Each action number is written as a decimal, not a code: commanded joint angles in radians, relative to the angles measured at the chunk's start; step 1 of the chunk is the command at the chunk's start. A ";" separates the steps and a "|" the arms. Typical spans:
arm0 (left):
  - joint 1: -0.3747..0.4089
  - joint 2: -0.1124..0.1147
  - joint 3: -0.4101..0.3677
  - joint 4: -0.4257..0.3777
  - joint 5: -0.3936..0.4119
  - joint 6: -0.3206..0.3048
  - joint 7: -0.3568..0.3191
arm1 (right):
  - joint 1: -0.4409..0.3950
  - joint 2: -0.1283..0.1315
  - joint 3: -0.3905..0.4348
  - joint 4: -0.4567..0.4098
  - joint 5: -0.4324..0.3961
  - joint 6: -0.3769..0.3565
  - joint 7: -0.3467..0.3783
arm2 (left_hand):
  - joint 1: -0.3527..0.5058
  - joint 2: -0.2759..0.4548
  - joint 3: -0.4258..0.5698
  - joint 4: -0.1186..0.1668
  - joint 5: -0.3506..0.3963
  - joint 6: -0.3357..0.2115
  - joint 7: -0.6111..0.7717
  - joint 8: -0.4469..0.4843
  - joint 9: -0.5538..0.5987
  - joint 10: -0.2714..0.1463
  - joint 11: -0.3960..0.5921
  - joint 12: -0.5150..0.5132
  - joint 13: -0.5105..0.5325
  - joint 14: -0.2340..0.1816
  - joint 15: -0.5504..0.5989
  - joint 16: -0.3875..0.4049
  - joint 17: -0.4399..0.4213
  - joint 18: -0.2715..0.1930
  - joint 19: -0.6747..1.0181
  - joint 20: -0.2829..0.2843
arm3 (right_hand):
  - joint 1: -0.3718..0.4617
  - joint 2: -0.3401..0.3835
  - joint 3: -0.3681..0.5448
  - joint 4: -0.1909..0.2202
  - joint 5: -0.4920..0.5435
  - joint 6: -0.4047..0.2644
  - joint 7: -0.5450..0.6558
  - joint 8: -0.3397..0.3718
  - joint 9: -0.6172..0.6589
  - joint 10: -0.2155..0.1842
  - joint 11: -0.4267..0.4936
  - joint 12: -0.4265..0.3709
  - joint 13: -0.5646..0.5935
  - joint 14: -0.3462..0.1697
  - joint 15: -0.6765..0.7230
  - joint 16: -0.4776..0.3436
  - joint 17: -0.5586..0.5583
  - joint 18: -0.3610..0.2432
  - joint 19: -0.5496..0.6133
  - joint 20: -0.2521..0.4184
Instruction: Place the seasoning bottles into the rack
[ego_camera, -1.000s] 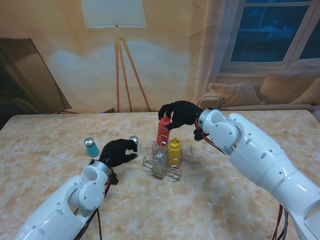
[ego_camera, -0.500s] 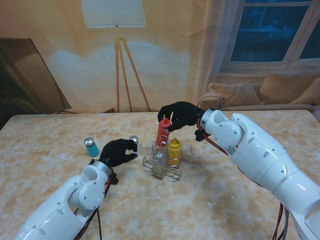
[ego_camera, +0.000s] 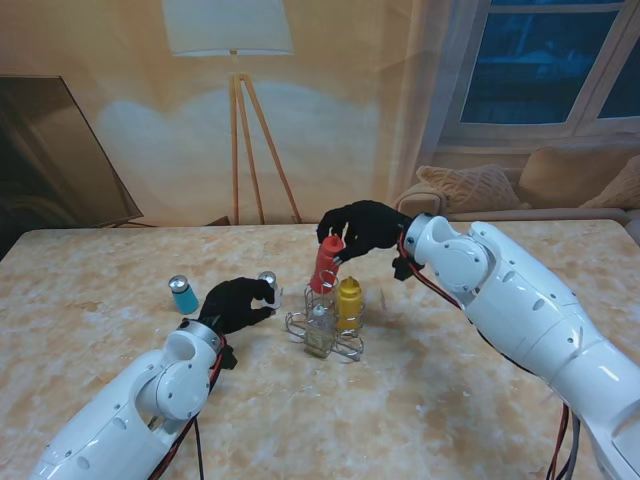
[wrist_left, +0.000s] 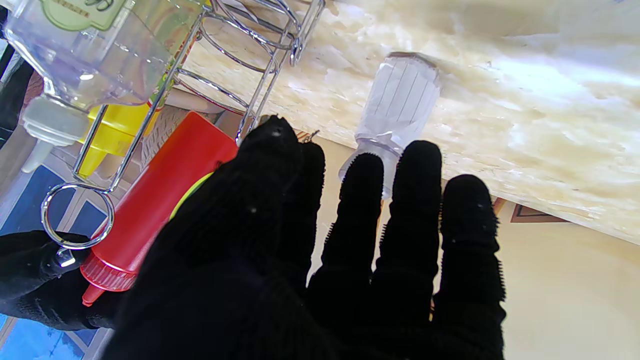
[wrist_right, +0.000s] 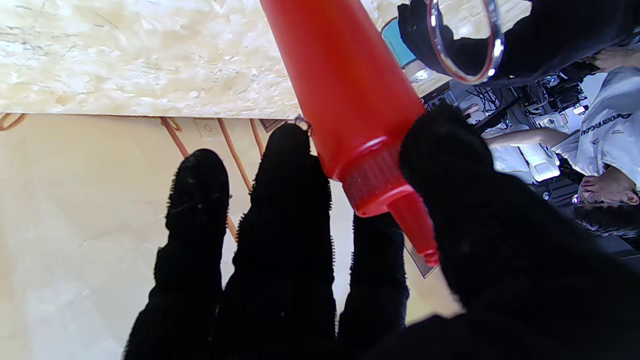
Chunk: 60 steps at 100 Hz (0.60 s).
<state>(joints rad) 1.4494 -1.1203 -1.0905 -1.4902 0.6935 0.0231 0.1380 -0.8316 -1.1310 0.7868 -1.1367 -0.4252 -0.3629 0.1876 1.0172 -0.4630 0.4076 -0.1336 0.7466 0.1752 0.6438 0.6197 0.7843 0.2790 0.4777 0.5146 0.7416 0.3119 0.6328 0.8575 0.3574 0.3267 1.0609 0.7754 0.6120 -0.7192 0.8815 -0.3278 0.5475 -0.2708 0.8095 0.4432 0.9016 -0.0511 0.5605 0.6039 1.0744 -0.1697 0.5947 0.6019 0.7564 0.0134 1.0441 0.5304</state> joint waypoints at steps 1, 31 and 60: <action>-0.001 -0.003 0.001 0.000 -0.001 0.002 -0.013 | 0.001 0.003 -0.001 -0.011 0.015 0.003 0.034 | -0.009 0.003 0.001 -0.016 0.003 -0.008 0.017 -0.003 0.013 -0.014 0.008 0.004 0.017 -0.006 -0.011 -0.006 -0.006 -0.008 -0.004 -0.013 | 0.108 0.074 0.087 0.028 0.124 -0.187 0.229 0.052 0.058 -0.074 0.012 0.041 0.028 -0.028 -0.008 0.031 0.012 -0.032 -0.008 -0.005; -0.003 -0.003 0.002 0.002 -0.003 0.005 -0.013 | 0.060 -0.010 -0.052 0.051 0.064 -0.022 0.057 | -0.011 0.008 -0.002 -0.016 0.003 -0.007 0.017 -0.004 0.014 -0.013 0.009 0.004 0.018 -0.004 -0.010 -0.006 -0.007 -0.006 -0.004 -0.012 | 0.123 0.071 0.094 0.030 0.139 -0.209 0.234 0.052 0.076 -0.086 0.006 0.049 0.039 -0.034 -0.007 0.038 0.015 -0.036 -0.012 -0.007; -0.002 -0.003 -0.001 0.003 -0.003 0.003 -0.012 | 0.083 -0.022 -0.091 0.079 0.069 -0.040 0.045 | -0.008 0.008 -0.004 -0.015 0.003 -0.008 0.018 -0.003 0.014 -0.014 0.008 0.004 0.019 -0.006 -0.010 -0.005 -0.007 -0.006 -0.004 -0.012 | 0.118 0.065 0.092 0.028 0.144 -0.214 0.234 0.049 0.083 -0.090 -0.002 0.048 0.041 -0.032 -0.012 0.038 0.011 -0.028 -0.018 -0.010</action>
<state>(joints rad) 1.4468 -1.1207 -1.0907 -1.4867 0.6916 0.0250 0.1381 -0.7502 -1.1385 0.7095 -1.0640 -0.3551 -0.3934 0.2212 1.0172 -0.4626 0.4062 -0.1336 0.7466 0.1753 0.6438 0.6197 0.7843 0.2790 0.4777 0.5146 0.7416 0.3119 0.6328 0.8575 0.3574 0.3267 1.0609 0.7753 0.6235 -0.7352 0.8807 -0.3293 0.5586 -0.2866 0.8098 0.4261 0.9221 -0.0531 0.5475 0.6039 1.0956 -0.1721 0.5919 0.6100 0.7587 0.0125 1.0325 0.5292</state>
